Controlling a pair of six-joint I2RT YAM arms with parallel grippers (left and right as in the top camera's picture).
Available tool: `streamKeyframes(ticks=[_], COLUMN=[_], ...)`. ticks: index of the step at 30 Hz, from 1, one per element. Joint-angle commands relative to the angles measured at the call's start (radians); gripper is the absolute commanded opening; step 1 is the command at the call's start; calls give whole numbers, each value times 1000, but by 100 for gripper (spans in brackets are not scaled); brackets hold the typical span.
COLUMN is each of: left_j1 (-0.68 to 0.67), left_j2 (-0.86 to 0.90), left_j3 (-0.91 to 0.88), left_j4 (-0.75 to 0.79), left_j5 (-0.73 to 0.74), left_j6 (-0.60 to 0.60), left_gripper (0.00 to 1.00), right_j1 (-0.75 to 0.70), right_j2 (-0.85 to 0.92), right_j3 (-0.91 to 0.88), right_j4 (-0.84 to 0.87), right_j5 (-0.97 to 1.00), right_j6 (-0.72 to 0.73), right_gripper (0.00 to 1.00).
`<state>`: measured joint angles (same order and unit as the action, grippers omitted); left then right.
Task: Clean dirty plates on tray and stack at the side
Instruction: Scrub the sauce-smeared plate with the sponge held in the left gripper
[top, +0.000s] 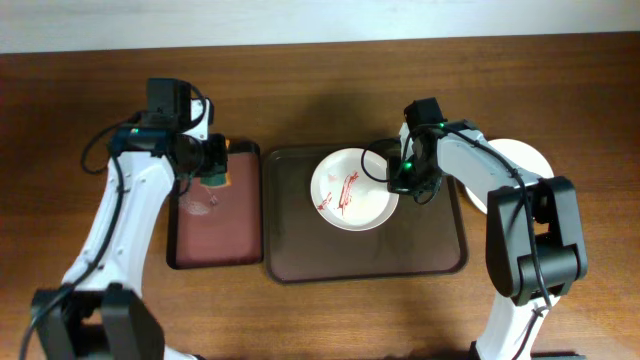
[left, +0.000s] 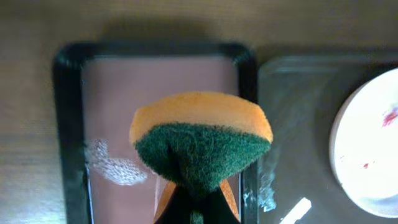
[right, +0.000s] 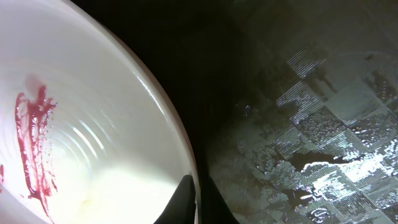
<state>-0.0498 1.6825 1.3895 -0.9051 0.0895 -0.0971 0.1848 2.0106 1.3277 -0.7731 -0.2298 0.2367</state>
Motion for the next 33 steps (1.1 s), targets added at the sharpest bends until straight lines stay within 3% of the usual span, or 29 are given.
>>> streamKeyframes(ticks=[1,10,16,21,25,33], left_j1=[5,4,-87,-222,-280,-335], left_j2=[80,197,197,238,306,447], left_j3=[-1,-1,-1,-1,-1,-1], left_j4=[-27,-97,-4,120,226,333], left_j5=[-6,85,534,536,525,585], left_j6=[0,-14,-23,-336,-478,-510], left_gripper=[0,0,0,0,0,0], right_j1=[11,150,182,182,182,182], right_j2=[27,27,27,27,27,27], right_j3=[-6,-6,-6,-6,-6,-6], right_j4=[-2,-7,5,3,3,3], right_j5=[29,29,32,32,32,32], right_j6=[8,9,35,34,34,34], right_gripper=[4,4,4,4,4,4])
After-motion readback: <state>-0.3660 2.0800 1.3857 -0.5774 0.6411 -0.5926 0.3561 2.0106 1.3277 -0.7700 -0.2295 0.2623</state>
